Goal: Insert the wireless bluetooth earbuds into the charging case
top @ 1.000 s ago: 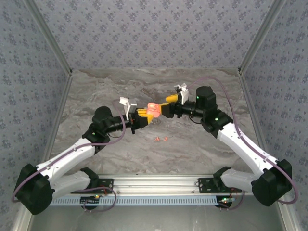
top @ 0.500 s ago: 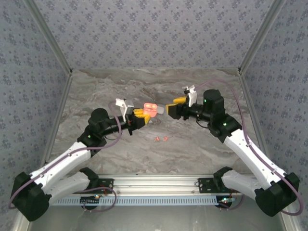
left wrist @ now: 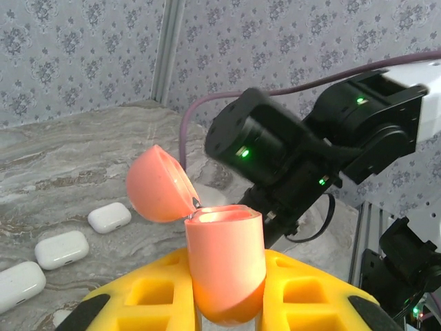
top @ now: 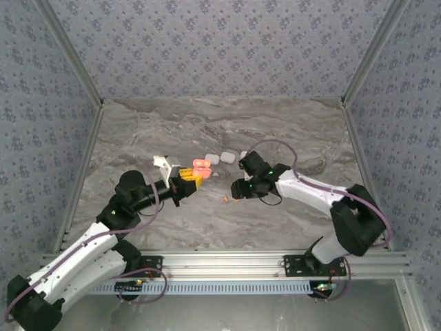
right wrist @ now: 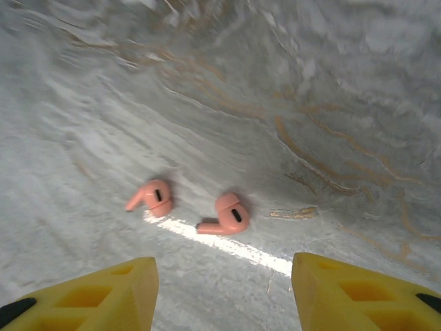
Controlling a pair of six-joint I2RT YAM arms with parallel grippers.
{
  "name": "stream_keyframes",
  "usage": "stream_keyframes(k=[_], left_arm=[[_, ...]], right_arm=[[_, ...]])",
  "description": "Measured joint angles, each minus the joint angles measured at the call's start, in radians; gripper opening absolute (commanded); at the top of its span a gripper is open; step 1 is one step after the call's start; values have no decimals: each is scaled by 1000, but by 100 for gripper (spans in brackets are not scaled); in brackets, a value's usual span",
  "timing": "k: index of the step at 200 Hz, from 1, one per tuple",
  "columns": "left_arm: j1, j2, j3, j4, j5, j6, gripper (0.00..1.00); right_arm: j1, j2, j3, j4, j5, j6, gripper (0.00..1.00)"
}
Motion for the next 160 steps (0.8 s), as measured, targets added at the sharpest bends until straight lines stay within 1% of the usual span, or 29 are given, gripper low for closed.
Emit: stream_keyframes(k=[30, 56, 103, 160], left_arm=[[0, -13, -1, -19, -7, 10, 6], [0, -21, -2, -34, -7, 11, 6], [0, -21, -3, -40, -11, 14, 6], [0, -18, -3, -40, -15, 18, 5]], right_arm=[[35, 106, 60, -9, 51, 43, 50], [53, 156, 94, -8, 72, 76, 48], [64, 199, 107, -19, 103, 107, 46], [74, 225, 117, -31, 113, 122, 34]])
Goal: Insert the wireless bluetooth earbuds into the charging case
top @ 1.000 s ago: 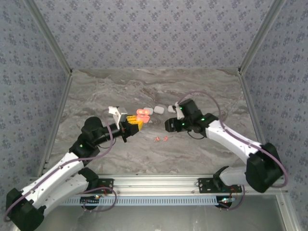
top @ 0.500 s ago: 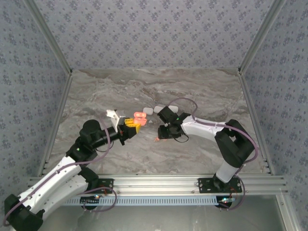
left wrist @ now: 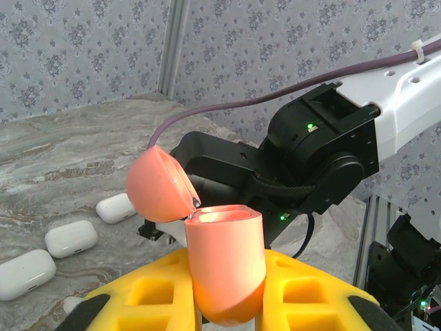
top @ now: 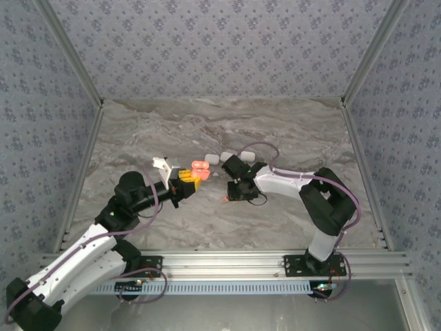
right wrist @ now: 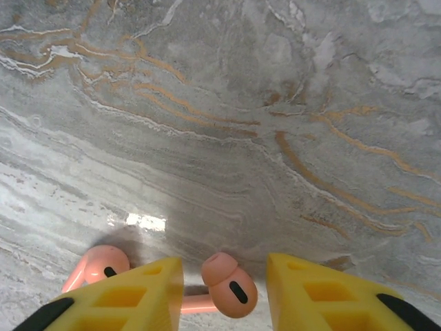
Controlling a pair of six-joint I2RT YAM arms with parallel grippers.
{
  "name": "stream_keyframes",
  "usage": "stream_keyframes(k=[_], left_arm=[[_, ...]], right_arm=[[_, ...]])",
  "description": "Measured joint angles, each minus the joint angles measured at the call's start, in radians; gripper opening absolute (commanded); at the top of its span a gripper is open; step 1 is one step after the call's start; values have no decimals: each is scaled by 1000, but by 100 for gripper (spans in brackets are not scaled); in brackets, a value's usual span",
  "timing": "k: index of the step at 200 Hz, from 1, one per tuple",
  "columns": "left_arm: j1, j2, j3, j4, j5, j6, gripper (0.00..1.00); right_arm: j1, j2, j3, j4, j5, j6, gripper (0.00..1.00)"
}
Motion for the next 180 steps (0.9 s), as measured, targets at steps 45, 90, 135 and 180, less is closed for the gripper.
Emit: stream_keyframes(k=[45, 90, 135, 180], left_arm=[[0, 6, 0, 0, -2, 0, 5], [0, 12, 0, -9, -2, 0, 5], [0, 12, 0, -15, -2, 0, 5], [0, 48, 0, 26, 9, -7, 5]], right_arm=[[4, 17, 15, -11, 2, -1, 27], [5, 17, 19, -18, 8, -6, 22], [9, -50, 19, -27, 40, -93, 22], [9, -378, 19, -29, 92, -296, 22]])
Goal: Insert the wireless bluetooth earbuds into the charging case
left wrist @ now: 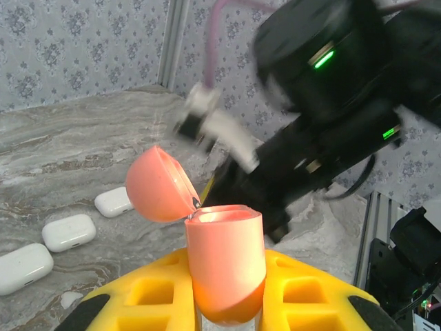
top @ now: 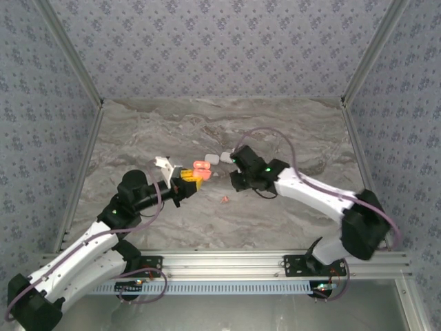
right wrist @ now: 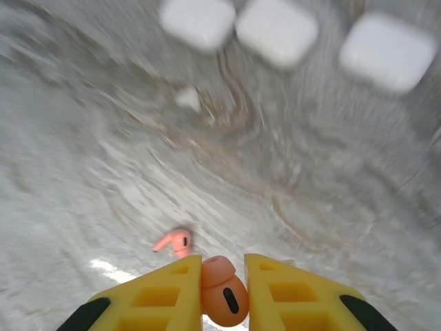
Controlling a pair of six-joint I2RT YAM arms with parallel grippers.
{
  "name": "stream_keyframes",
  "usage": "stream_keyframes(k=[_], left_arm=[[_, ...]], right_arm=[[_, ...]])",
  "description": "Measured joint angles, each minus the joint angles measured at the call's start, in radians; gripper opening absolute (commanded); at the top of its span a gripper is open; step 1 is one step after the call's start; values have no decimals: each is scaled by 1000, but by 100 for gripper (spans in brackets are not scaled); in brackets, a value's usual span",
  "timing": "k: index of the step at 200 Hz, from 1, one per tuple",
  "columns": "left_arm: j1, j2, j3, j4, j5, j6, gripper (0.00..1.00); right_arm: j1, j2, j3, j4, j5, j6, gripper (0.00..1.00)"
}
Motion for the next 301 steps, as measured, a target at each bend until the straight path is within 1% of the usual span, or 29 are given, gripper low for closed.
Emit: stream_keyframes(k=[20, 41, 60, 74, 115, 158, 214, 301], left_arm=[[0, 32, 0, 30, 18, -10, 5], [0, 64, 0, 71, 40, -24, 5], [0, 97, 0, 115, 68, -40, 4], [0, 119, 3, 142, 88, -56, 4], [-3, 160, 31, 207, 140, -89, 4], [-14, 161, 43, 236, 170, -100, 4], [-15, 161, 44, 242, 178, -103, 4], [-15, 161, 44, 241, 180, -103, 4]], right_arm=[[0, -150, 0, 14, 6, -116, 22], [0, -270, 3, 33, 0, -235, 22], [3, -330, 28, 40, -18, -334, 22], [12, -345, 57, 46, -34, -398, 22], [59, -332, 126, 65, -69, -554, 22], [82, -269, 168, 72, -106, -634, 22], [100, -204, 179, 71, -122, -671, 22], [109, -199, 183, 32, -164, -686, 22]])
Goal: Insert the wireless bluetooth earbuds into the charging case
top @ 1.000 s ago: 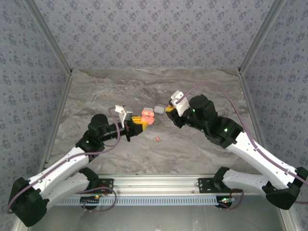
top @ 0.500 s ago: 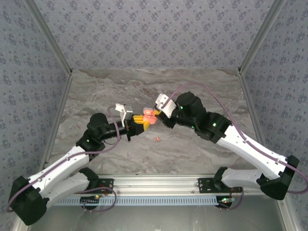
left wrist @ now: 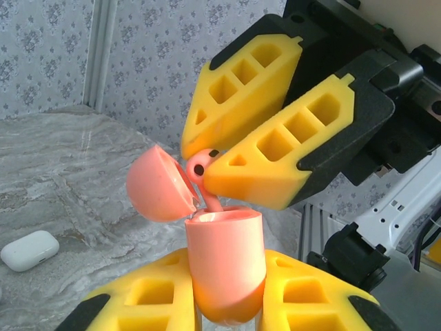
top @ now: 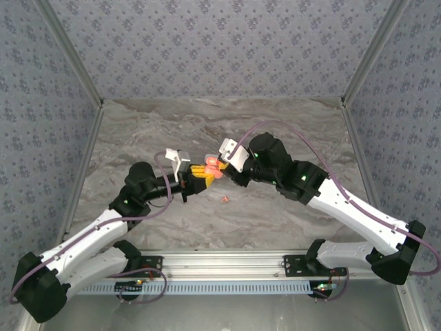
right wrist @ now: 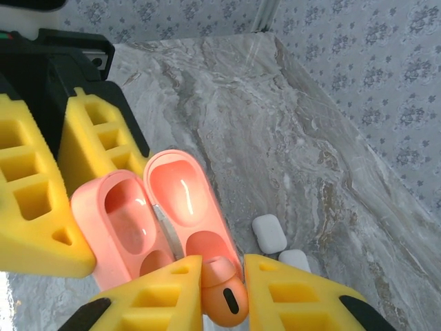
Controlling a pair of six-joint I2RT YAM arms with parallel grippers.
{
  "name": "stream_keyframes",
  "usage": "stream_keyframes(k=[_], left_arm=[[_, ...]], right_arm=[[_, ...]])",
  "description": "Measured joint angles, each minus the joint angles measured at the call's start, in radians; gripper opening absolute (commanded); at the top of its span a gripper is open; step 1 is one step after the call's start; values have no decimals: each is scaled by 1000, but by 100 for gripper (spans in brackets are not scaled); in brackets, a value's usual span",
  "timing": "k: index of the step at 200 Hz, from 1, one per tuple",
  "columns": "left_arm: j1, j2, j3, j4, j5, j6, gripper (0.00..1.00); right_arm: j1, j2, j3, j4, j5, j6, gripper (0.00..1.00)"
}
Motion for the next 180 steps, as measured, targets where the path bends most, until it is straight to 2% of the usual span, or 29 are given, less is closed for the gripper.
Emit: stream_keyframes(k=[31, 64, 119, 153, 180], left_arm=[[0, 0, 0, -1, 1, 0, 3], [0, 0, 0, 0, 8, 0, 4], [0, 0, 0, 0, 11, 0, 3], [-7, -2, 0, -1, -4, 4, 3], [-8, -16, 0, -29, -47, 19, 3]], right_arm=[[0, 0, 5, -11, -17, 0, 24], [-4, 15, 32, -32, -67, 1, 30], [-56, 32, 96, -68, -199, 62, 52], [-137, 16, 109, -62, -253, 145, 59], [-219, -18, 86, -32, -265, 240, 59]])
